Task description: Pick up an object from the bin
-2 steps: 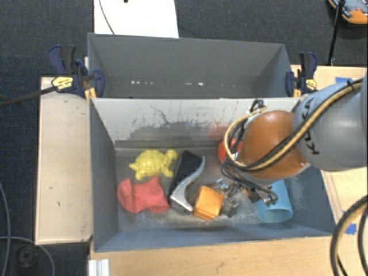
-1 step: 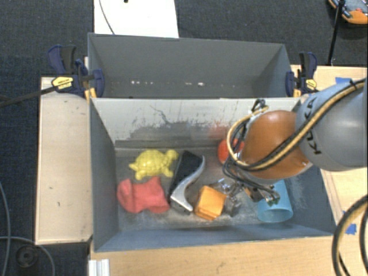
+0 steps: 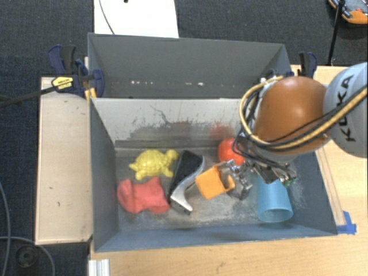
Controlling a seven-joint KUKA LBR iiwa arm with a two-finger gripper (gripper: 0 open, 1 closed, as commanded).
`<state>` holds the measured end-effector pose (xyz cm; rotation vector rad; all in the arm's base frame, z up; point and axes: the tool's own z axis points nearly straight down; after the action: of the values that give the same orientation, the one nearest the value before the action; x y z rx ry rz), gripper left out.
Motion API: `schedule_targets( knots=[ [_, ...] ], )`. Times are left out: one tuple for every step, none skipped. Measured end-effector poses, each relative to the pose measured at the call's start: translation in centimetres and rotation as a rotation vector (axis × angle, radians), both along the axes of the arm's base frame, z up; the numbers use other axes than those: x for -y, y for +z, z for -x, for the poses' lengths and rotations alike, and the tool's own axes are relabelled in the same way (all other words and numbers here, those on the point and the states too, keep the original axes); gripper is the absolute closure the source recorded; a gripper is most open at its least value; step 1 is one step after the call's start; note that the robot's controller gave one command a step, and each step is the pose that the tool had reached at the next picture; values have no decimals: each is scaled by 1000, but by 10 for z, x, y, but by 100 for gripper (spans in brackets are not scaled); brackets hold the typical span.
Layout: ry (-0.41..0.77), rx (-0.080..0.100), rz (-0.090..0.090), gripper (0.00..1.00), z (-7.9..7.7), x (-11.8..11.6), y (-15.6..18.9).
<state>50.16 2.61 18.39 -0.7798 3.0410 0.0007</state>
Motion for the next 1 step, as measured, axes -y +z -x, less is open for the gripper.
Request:
schedule_targets(
  knots=[
    [-1,0,0,100,0,0,0]
  ],
)
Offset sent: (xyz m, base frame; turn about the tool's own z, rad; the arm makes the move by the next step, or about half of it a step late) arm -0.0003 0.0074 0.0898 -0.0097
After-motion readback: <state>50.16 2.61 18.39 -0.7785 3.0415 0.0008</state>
